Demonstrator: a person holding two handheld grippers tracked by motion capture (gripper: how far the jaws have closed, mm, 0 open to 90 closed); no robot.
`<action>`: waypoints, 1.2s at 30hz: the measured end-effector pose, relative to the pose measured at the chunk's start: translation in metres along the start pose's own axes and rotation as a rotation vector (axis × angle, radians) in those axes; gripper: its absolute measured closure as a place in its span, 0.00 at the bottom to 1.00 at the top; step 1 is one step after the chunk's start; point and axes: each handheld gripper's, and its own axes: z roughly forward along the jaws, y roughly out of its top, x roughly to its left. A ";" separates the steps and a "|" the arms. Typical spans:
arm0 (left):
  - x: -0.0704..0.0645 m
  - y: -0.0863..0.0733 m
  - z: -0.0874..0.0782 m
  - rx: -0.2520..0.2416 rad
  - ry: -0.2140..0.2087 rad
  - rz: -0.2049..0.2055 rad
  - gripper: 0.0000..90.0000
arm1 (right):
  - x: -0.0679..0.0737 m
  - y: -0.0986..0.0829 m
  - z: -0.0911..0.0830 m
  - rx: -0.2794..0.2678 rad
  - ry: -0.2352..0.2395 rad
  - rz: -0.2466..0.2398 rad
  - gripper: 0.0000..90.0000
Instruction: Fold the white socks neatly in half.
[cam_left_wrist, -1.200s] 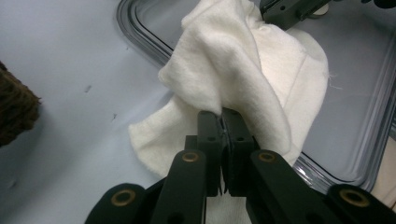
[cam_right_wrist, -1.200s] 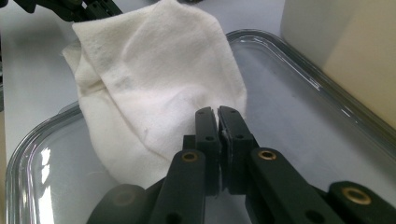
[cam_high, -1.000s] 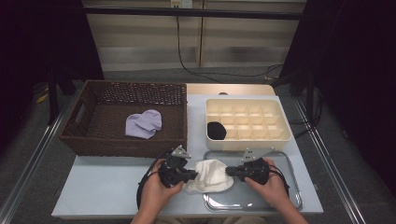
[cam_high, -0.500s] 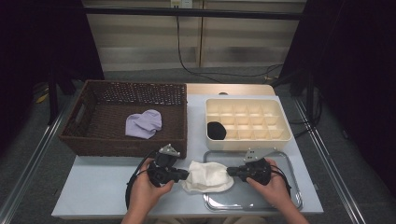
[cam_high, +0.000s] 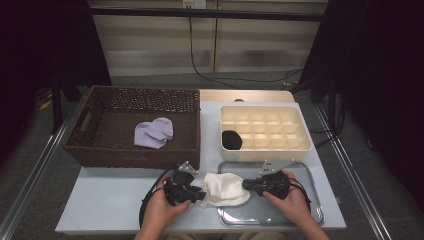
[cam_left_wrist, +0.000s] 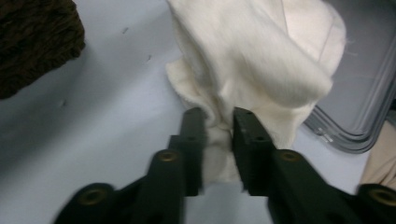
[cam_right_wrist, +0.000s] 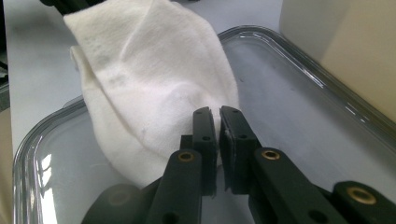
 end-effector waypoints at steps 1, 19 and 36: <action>0.001 0.001 -0.001 0.008 -0.007 -0.008 0.88 | 0.000 0.000 0.000 -0.001 0.000 0.000 0.95; 0.023 -0.002 -0.029 -0.081 0.122 -0.033 0.78 | 0.007 0.010 0.013 -0.032 -0.019 -0.030 0.95; 0.014 0.006 -0.018 -0.094 0.105 -0.034 0.79 | 0.012 0.014 0.008 -0.051 -0.028 -0.042 0.85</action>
